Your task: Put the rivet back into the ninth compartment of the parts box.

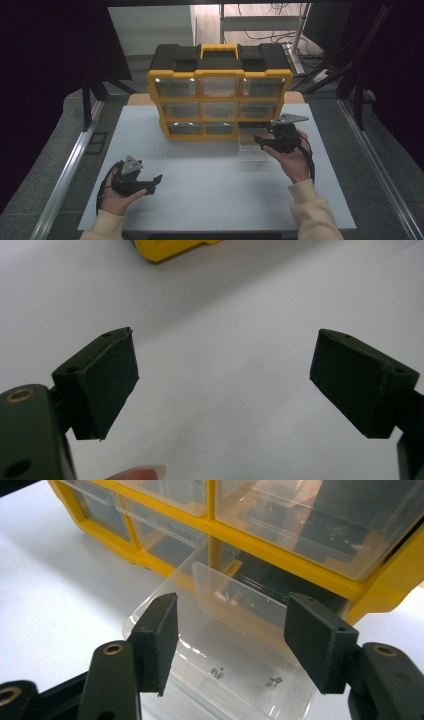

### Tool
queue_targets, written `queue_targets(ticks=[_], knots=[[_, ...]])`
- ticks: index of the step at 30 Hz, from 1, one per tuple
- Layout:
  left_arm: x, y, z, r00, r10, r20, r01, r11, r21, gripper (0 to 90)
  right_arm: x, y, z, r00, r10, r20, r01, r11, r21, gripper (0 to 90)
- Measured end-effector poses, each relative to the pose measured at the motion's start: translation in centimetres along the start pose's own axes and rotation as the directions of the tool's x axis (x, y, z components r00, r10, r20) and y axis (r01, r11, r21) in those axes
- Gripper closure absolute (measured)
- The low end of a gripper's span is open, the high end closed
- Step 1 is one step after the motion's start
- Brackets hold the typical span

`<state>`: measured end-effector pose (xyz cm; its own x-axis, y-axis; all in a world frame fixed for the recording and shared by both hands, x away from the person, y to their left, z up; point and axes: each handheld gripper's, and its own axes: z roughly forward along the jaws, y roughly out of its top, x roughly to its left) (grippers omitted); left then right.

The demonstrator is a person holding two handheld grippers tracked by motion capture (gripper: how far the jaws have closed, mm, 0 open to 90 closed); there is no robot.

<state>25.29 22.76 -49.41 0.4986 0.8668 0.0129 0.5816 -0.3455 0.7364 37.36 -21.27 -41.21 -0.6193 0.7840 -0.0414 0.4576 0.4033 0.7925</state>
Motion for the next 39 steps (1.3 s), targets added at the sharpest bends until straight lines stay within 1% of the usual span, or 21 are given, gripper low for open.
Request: queue_targets(ticks=[5,8,10,12,13,15,17,19,26,28,33,39], knots=[[0.1,-0.1,0.1,1.0,-0.004,0.005,0.004,1.0,0.003,12.3,0.3,-0.3,-0.5,0.9996,0.011,-0.024,-0.012,1.0,-0.015,38.2],[0.0,-0.1,0.3,0.9999,0.01,0.011,-0.01,0.9999,0.012,12.1,0.7,-0.7,-1.1,0.9995,0.008,-0.031,-0.009,0.999,-0.032,38.0],[-0.1,-0.2,0.3,0.9998,0.013,0.012,-0.014,0.9998,0.015,12.0,1.1,-1.0,-1.5,0.9993,0.006,-0.038,-0.007,0.999,-0.037,37.5],[0.0,-0.1,0.2,0.9999,0.008,0.012,-0.008,0.9999,0.01,12.0,1.3,-1.4,-1.8,0.999,0.003,-0.045,-0.004,0.999,-0.034,36.4],[0.0,-0.1,0.2,0.9999,0.007,0.012,-0.007,1.0,0.007,12.1,1.6,-1.6,-2.1,0.9987,0.011,-0.049,-0.013,0.999,-0.038,36.1],[0.1,-0.1,0.2,1.0,0.003,0.01,-0.003,1.0,0.005,12.1,1.9,-2.0,-2.4,0.9981,0.012,-0.06,-0.014,0.999,-0.042,35.5],[0.1,-0.1,0.3,1.0,0.006,0.008,-0.006,0.9999,0.01,12.1,2.2,-2.6,-2.6,0.9977,0.006,-0.067,-0.008,0.999,-0.042,35.0],[0.1,-0.1,0.4,0.9999,0.008,0.012,-0.008,0.9999,0.013,12.1,2.6,-3.2,-2.8,0.9979,-0.017,-0.062,0.015,0.999,-0.037,34.9],[0.2,-0.2,0.4,0.9999,0.002,0.011,-0.002,0.9999,0.012,12.1,2.7,-4.7,-3.6,0.9988,-0.001,-0.05,-0.002,0.998,-0.06,34.7],[0.2,-0.1,0.4,1.0,-0.003,0.009,0.003,0.9999,0.012,12.2,2.8,-5.2,-3.7,0.9987,0.005,-0.05,-0.008,0.999,-0.053,34.4],[0.0,-0.1,0.5,0.9999,0.004,0.011,-0.004,0.9999,0.014,12.2,3.1,-6.4,-3.5,0.9989,0.016,-0.043,-0.018,0.999,-0.034,33.6],[-0.2,0.1,0.6,0.9998,0.013,0.016,-0.013,0.9998,0.014,12.2,3.4,-6.9,-3.5,0.9993,0.01,-0.035,-0.011,1.0,-0.029,33.3]])
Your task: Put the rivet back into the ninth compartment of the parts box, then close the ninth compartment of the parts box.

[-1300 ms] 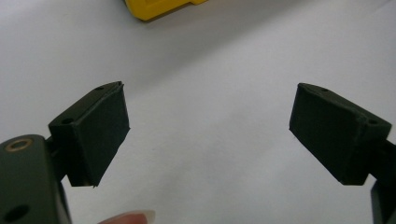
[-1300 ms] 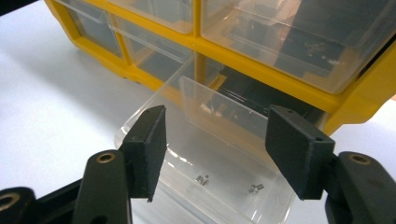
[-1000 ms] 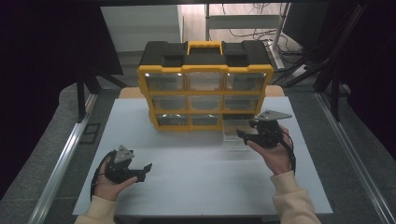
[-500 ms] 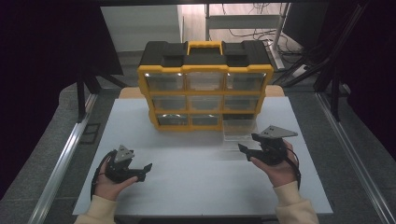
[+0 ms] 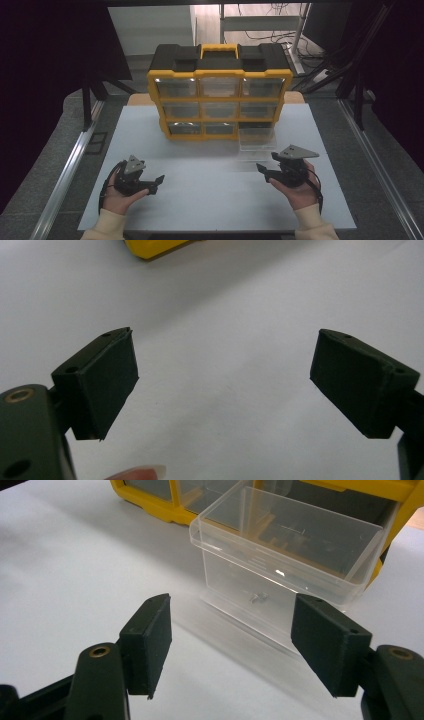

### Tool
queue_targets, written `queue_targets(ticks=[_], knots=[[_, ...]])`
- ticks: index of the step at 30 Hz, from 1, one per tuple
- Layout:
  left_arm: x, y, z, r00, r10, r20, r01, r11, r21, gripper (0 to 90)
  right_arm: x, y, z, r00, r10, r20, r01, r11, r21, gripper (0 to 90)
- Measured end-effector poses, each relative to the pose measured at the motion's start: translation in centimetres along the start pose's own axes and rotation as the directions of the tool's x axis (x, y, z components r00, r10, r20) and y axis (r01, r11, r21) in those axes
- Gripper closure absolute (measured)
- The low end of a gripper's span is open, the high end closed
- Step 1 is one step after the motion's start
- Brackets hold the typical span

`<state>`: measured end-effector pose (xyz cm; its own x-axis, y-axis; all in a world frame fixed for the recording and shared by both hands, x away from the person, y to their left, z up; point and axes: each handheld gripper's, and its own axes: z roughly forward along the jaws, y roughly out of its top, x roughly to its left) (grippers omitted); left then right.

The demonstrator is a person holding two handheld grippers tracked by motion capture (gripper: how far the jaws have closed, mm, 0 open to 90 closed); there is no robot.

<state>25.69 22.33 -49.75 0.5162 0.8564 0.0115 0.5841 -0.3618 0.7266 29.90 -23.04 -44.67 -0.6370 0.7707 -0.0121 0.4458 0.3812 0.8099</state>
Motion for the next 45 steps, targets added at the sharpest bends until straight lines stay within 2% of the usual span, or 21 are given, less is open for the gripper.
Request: queue_targets(ticks=[11,16,19,23,30,38,45], knots=[[0.0,0.1,0.0,1.0,-0.001,-0.001,0.001,1.0,-0.002,12.2,0.1,-0.9,-0.4,0.9995,0.013,0.027,-0.013,1.0,-0.002,36.1],[-0.1,0.2,0.2,1.0,0.002,0.002,-0.002,1.0,-0.005,12.2,0.2,-1.3,-0.2,0.9996,0.019,0.022,-0.019,1.0,0.01,46.4],[-0.1,0.3,0.3,1.0,0.007,0.005,-0.007,1.0,-0.001,12.2,0.5,-1.4,0.2,0.9999,0.01,0.013,-0.01,0.999,0.032,55.1],[-0.1,0.3,0.3,0.9999,0.009,0.006,-0.009,1.0,0.0,12.2,0.7,-1.5,0.9,0.9997,0.001,-0.023,0.0,0.998,0.066,69.2],[-0.1,0.5,0.5,0.9999,0.012,0.006,-0.012,0.9999,-0.004,12.3,1.1,-1.9,1.3,0.9992,-0.027,-0.029,0.03,0.996,0.087,86.5],[-0.1,0.5,0.4,0.9999,0.013,0.002,-0.013,0.9999,-0.005,12.3,0.5,-1.8,1.9,0.9998,-0.017,0.004,0.017,0.997,0.069,89.8],[-0.2,0.7,0.4,0.9999,0.015,-0.006,-0.015,0.9999,-0.007,12.4,0.4,-1.8,2.5,0.9998,-0.018,0.008,0.017,0.997,0.073,89.8]])
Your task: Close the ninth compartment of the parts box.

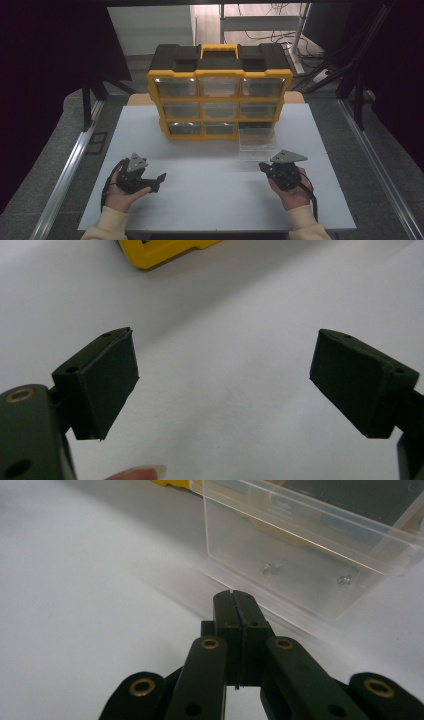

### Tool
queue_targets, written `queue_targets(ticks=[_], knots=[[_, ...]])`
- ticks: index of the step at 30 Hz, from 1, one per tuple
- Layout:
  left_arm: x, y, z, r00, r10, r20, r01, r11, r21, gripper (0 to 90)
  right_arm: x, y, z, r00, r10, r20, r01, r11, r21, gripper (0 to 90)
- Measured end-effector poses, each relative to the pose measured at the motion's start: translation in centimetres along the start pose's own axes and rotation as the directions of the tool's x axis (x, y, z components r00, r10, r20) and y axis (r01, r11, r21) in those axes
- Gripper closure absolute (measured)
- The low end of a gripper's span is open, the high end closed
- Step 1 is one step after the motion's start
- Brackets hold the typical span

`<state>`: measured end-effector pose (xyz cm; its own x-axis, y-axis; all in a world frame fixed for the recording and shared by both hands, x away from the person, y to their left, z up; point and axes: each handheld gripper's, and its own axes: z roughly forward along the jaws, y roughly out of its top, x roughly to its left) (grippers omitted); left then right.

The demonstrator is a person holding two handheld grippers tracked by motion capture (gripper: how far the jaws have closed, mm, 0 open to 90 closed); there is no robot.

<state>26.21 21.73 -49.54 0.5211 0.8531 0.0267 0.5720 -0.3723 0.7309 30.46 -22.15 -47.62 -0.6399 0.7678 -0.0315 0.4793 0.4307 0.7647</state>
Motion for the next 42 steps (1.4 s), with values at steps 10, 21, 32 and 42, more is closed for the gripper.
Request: queue_targets(ticks=[10,21,32,42], knots=[[-0.2,0.0,0.1,1.0,0.0,0.006,0.0,1.0,0.003,12.4,-0.6,0.2,1.5,0.9999,-0.007,0.009,0.006,1.0,0.016,89.8],[-0.1,-0.2,0.0,1.0,-0.005,0.002,0.005,1.0,0.005,12.4,-1.2,0.2,2.2,0.9996,-0.008,0.027,0.008,1.0,0.012,89.9],[0.0,-0.2,-0.2,0.9999,-0.01,-0.001,0.01,0.9999,0.0,12.4,-1.5,0.2,2.7,0.9993,-0.01,0.037,0.01,1.0,0.006,89.9],[-0.1,-0.2,-0.2,1.0,-0.007,-0.002,0.007,1.0,0.001,12.5,-1.6,0.3,3.1,0.9991,0.008,0.043,-0.008,1.0,-0.012,89.9]])
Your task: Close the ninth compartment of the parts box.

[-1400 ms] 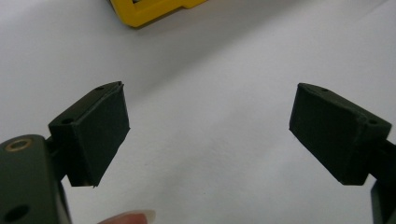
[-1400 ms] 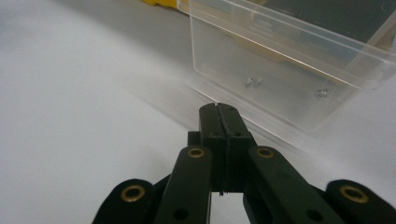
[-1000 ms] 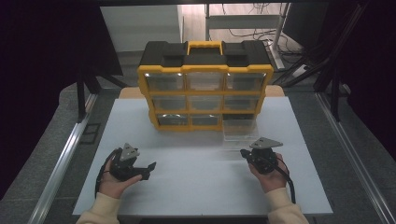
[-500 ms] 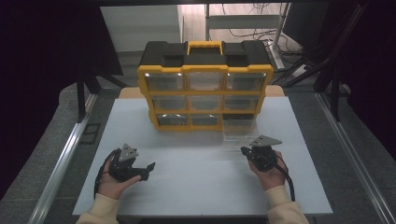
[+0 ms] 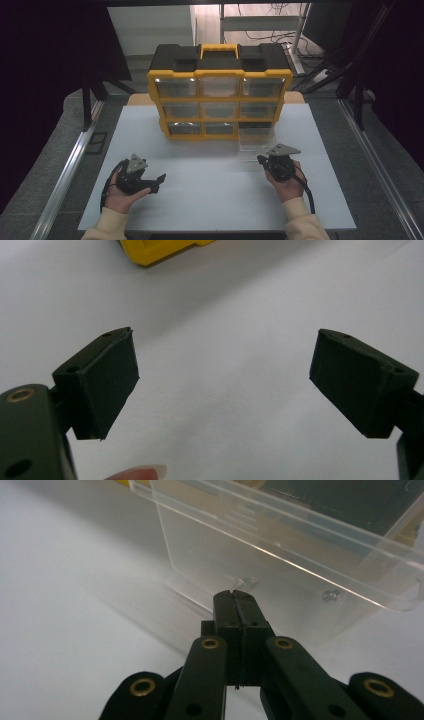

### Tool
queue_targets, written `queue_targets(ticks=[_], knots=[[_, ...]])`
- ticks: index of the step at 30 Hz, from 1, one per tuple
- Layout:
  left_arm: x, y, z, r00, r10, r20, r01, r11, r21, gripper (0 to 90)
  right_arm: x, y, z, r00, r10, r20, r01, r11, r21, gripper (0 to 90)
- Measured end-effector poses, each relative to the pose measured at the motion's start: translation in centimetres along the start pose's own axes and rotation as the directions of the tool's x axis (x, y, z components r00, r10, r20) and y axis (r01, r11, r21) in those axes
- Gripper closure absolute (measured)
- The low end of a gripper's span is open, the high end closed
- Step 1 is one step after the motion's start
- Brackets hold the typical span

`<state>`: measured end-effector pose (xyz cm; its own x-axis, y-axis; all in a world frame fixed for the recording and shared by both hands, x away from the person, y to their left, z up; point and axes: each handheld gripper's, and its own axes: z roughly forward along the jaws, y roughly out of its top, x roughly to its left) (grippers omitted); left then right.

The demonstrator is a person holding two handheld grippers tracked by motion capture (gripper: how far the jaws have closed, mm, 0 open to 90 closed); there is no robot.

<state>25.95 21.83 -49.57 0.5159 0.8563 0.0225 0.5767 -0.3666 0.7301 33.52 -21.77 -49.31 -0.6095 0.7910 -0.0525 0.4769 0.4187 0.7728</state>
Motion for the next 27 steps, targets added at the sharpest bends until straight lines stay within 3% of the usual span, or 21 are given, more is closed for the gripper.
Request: queue_targets(ticks=[27], knots=[[0.2,-0.1,-0.1,1.0,-0.004,-0.004,0.004,1.0,0.006,12.5,-0.2,0.7,1.8,0.9998,0.02,-0.008,-0.02,1.0,-0.017,90.0]])
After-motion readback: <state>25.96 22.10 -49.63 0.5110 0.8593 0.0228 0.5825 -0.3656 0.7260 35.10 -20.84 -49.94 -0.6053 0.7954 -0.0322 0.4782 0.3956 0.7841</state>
